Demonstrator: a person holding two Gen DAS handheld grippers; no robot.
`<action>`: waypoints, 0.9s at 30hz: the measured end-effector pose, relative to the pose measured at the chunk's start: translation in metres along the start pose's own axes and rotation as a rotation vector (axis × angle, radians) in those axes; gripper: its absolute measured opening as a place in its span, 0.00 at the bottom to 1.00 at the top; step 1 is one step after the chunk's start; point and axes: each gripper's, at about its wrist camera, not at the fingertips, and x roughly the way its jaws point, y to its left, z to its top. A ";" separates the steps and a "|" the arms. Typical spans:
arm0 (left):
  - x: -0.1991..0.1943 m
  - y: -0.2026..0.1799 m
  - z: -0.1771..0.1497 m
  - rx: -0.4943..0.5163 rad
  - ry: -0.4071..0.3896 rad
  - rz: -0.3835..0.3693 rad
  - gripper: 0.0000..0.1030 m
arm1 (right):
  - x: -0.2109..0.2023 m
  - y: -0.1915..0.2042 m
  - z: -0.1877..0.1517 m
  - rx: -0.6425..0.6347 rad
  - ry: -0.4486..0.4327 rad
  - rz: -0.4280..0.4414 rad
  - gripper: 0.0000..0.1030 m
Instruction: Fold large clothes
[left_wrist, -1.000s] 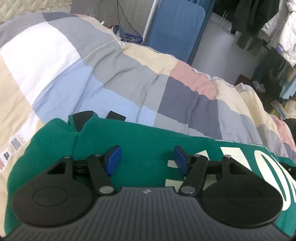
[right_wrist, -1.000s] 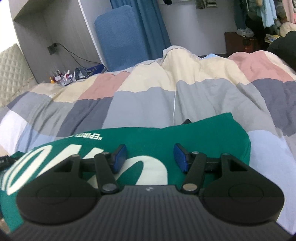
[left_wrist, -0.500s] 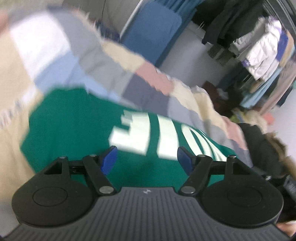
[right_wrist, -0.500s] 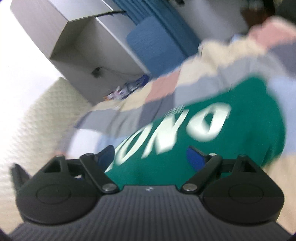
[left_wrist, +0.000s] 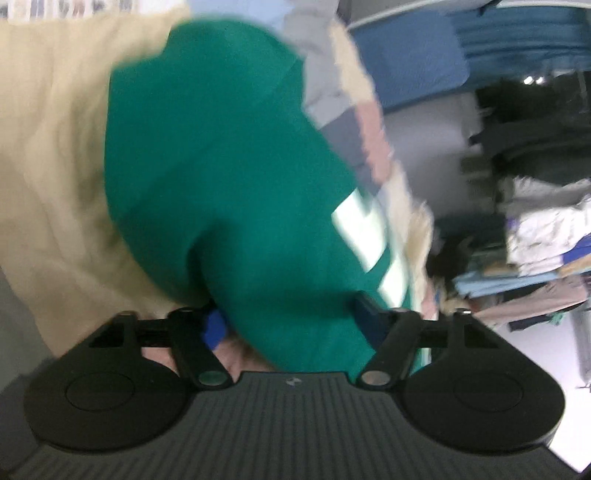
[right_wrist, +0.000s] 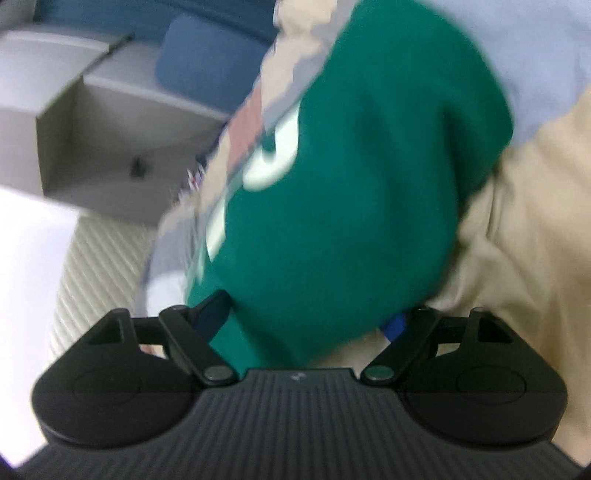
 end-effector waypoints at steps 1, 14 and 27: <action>-0.005 -0.002 0.001 0.009 -0.016 -0.013 0.58 | -0.005 0.002 0.005 0.001 -0.019 0.017 0.80; -0.003 -0.047 0.029 0.217 -0.111 -0.057 0.14 | -0.021 0.040 0.050 -0.232 -0.137 0.065 0.28; 0.029 -0.030 0.035 0.291 -0.129 0.099 0.15 | 0.017 0.014 0.056 -0.245 -0.097 -0.043 0.24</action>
